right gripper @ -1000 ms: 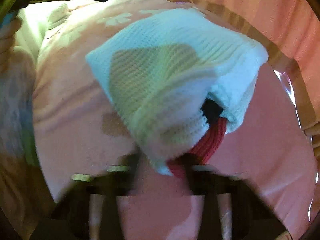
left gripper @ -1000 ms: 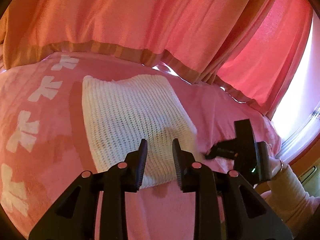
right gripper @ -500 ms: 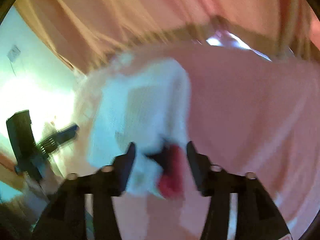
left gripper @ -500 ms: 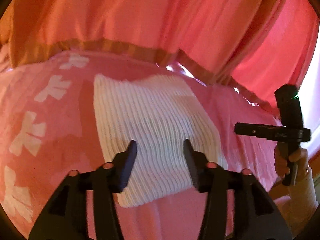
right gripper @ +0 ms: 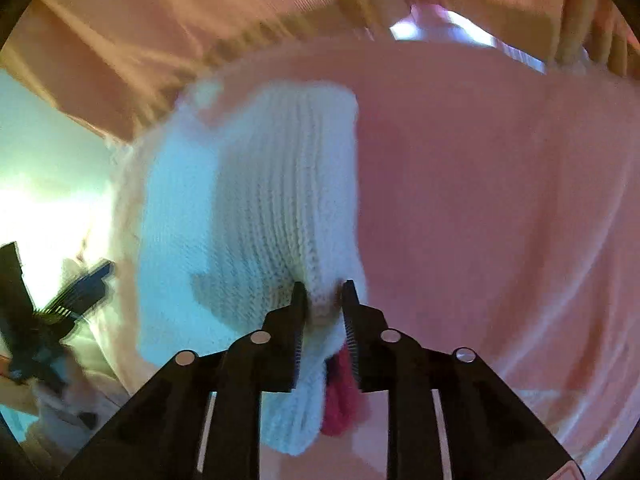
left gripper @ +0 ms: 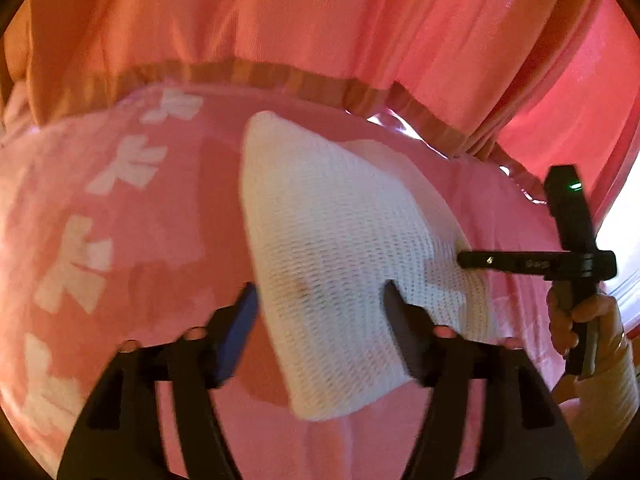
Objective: Fold small clothes
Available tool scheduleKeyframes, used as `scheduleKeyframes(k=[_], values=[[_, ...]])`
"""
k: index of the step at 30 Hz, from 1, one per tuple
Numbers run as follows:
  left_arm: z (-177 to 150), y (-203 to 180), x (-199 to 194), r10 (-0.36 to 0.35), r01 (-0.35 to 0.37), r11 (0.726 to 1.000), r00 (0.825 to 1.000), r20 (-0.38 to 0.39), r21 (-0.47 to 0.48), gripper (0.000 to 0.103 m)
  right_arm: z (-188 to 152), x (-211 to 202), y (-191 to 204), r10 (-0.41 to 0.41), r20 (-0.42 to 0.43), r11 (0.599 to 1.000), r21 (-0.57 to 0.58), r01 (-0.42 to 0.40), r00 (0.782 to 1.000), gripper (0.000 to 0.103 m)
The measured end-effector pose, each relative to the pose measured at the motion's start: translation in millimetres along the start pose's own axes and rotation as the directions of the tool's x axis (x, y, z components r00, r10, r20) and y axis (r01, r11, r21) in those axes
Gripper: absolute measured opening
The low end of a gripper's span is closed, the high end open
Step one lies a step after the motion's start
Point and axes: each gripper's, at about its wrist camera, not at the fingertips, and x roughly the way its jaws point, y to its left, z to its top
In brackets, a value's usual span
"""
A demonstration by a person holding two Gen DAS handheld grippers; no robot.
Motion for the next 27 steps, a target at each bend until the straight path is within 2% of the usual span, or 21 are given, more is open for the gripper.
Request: scheduleKeyframes(k=[1,2,3,5,6,7,8,9,10,11,14,15,17,18,19,20,21,23,24,26,27], values=[[2,2,7,-0.001,0.001,1.0,1.0,-0.002,-0.011,0.078,4,-5,9,-0.016,0.052,0.999,-0.027,0.018,0.998,0.073],[4,2,15,-0.002,0.002,1.0,1.0,-0.008,-0.018,0.079,5,-5,14,-0.032,0.077,0.999,-0.04,0.035,0.997,0.078],[6,3,25,0.002,-0.003,1.0,1.0,-0.024,-0.017,0.079,6,1,19,-0.044,0.082,0.997,-0.054,0.048,0.996,0.077],[9,6,42,0.033,-0.034,0.999,0.998,-0.048,-0.031,0.082,10,31,17,-0.029,0.004,0.999,-0.031,0.029,1.0,0.077],[11,11,54,0.041,-0.045,0.997,0.996,-0.079,-0.058,0.082,11,45,13,-0.001,-0.028,1.0,-0.001,0.001,1.0,0.075],[12,19,67,0.006,-0.018,0.995,0.993,-0.122,-0.101,0.081,8,56,9,0.027,-0.053,0.999,0.043,-0.025,0.998,0.07],[12,24,74,-0.025,0.005,0.991,0.989,-0.148,-0.131,0.067,6,63,5,0.062,-0.058,0.995,0.085,-0.057,0.996,0.061],[14,29,78,-0.048,0.022,0.987,0.985,-0.165,-0.157,0.062,6,66,5,0.101,-0.044,0.99,0.101,-0.096,0.994,0.045],[19,29,75,-0.059,0.035,0.988,0.985,-0.162,-0.147,0.044,10,60,11,0.099,-0.032,0.99,0.1,-0.096,0.995,0.034],[28,27,66,-0.076,0.057,0.991,0.985,-0.155,-0.124,0.035,14,49,19,0.089,-0.002,0.992,0.087,-0.089,0.996,0.03],[55,27,22,-0.108,0.103,0.99,0.993,-0.052,-0.092,0.029,28,11,52,0.149,0.125,0.987,0.041,-0.155,0.981,0.021],[66,30,3,-0.09,0.089,0.993,0.996,-0.009,-0.074,0.029,30,6,58,0.153,0.137,0.987,0.021,-0.157,0.979,0.021],[72,36,-7,-0.051,0.051,0.997,0.999,0.005,-0.051,0.031,35,14,75,0.125,0.144,0.992,-0.025,-0.123,0.982,0.027],[71,42,-4,0.001,-0.001,1.0,1.0,-0.01,-0.03,0.033,36,31,80,0.07,0.113,0.997,-0.039,-0.066,0.991,0.028],[67,46,0,0.051,-0.052,0.999,0.998,-0.02,-0.016,0.035,35,47,80,-0.045,0.093,0.998,-0.047,0.049,0.995,0.028],[60,53,7,0.143,-0.143,0.99,0.989,-0.032,-0.003,0.035,33,50,77,-0.114,0.096,0.992,-0.034,0.118,0.989,0.029],[50,60,9,0.215,-0.215,0.977,0.976,-0.033,0.004,0.035,29,46,73,-0.129,0.106,0.992,0.004,0.13,0.986,0.029],[35,67,-1,0.199,-0.2,0.98,0.98,-0.009,-0.026,0.037,21,22,82,-0.084,0.147,0.996,0.039,0.079,0.986,0.02],[26,70,-10,0.179,-0.178,0.982,0.984,-0.001,-0.056,0.04,15,6,98,-0.075,0.193,0.997,-0.011,0.078,0.978,0.014],[11,68,-24,0.15,-0.148,0.986,0.988,0.022,-0.072,0.059,-8,-12,128,-0.067,0.237,0.992,-0.085,0.089,0.969,0.012],[6,64,-27,0.144,-0.142,0.988,0.989,0.033,-0.059,0.06,-15,-12,130,-0.068,0.233,0.993,-0.083,0.089,0.97,0.012]])
